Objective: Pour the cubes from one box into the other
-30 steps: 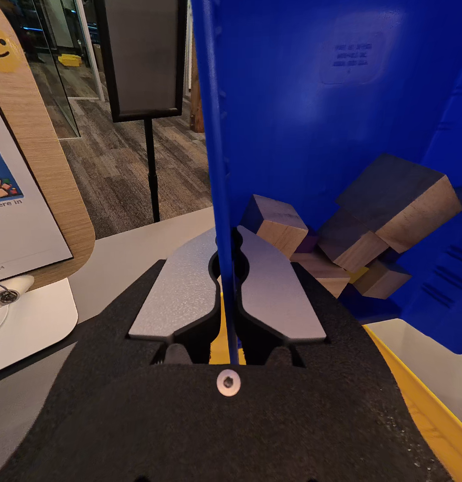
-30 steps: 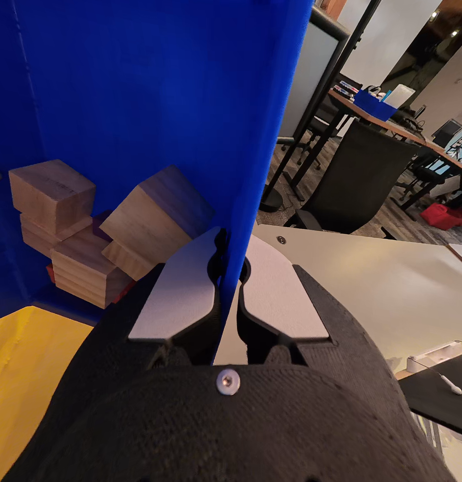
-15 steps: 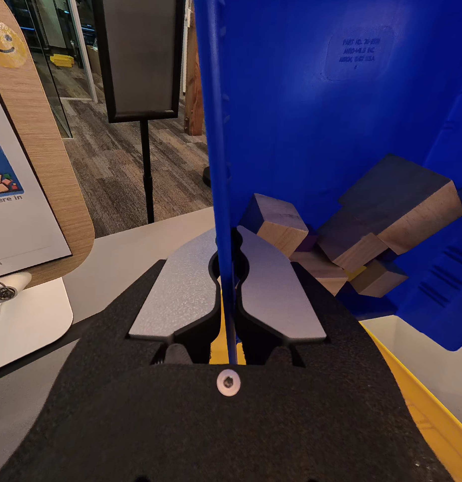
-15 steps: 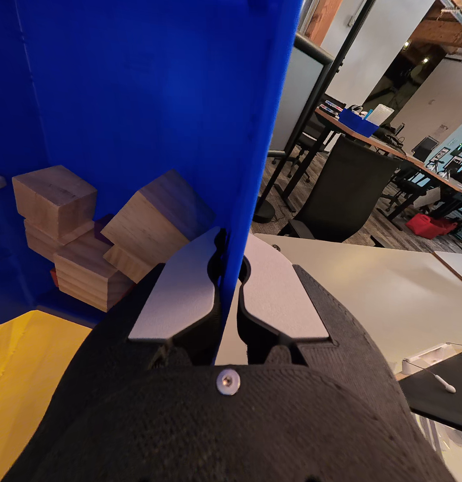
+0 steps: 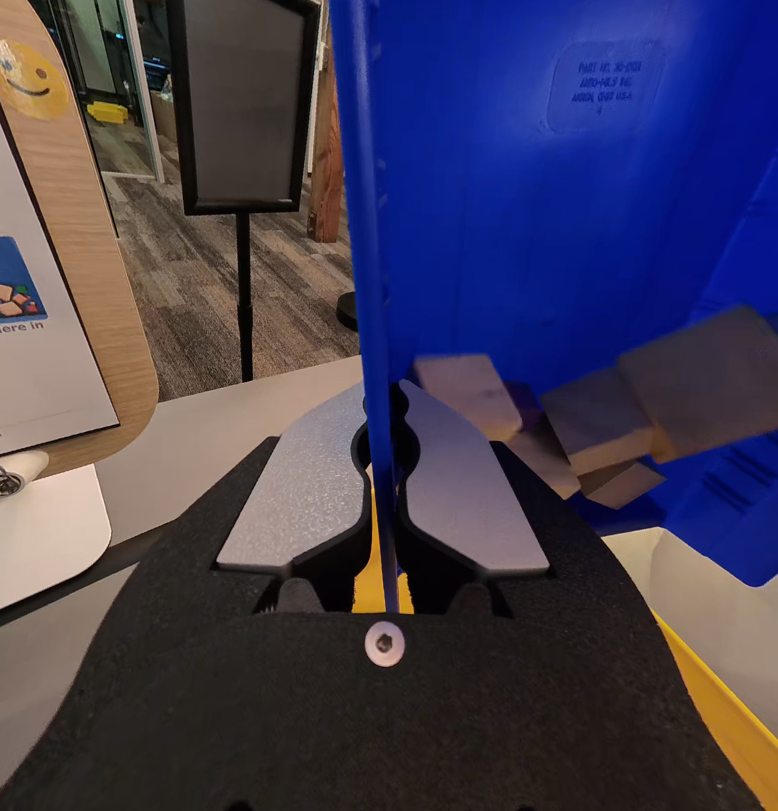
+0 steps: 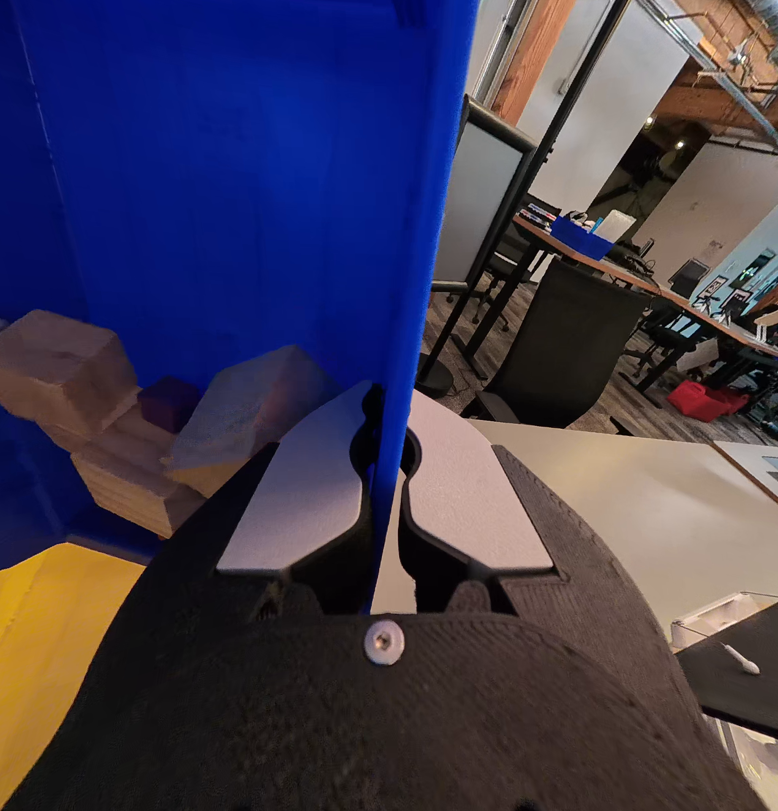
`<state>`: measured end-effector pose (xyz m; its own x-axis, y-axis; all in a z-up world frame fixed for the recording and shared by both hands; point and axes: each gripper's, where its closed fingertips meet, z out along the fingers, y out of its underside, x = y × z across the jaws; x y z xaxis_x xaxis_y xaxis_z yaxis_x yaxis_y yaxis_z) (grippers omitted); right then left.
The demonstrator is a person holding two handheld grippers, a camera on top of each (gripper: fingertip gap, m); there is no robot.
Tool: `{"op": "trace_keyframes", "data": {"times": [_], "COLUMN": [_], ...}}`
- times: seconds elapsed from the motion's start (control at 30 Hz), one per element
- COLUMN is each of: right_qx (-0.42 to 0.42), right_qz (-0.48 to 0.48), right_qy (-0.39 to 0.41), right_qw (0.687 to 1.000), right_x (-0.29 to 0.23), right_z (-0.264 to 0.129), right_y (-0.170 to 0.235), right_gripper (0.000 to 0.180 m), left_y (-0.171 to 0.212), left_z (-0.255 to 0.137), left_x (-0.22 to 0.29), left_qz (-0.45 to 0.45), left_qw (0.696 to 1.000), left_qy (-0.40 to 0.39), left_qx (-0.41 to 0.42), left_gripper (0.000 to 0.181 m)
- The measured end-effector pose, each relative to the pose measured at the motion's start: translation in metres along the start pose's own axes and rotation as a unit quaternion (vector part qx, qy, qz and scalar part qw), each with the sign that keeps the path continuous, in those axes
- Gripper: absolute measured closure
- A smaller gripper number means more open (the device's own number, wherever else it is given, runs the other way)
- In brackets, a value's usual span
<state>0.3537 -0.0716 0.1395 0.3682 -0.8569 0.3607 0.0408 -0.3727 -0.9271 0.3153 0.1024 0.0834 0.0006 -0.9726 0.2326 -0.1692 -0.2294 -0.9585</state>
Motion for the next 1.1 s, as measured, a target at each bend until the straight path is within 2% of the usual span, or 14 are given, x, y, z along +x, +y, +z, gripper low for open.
{"op": "trace_keyframes", "data": {"times": [0.5,0.83,1.1], "right_qx": [-0.015,0.071,0.086], "right_qz": [-0.013,-0.024,-0.031], "right_qy": [0.001,0.030,0.038], "right_qw": [1.000,0.997,0.995], "right_x": [-0.003,0.004,0.008], "right_z": [-0.002,-0.021,-0.025], "right_y": [0.016,0.008,-0.002], "right_gripper": [0.173,0.174,0.174], "left_y": [0.019,0.015,0.006], "left_z": [0.006,0.004,0.001], "left_x": [0.000,0.011,0.015], "left_qz": [-0.004,-0.008,-0.008], "left_qw": [1.000,0.998,0.997], "left_qy": [0.008,0.043,0.054], "left_qx": [-0.016,0.048,0.062], "left_gripper": [0.176,0.176,0.176]}}
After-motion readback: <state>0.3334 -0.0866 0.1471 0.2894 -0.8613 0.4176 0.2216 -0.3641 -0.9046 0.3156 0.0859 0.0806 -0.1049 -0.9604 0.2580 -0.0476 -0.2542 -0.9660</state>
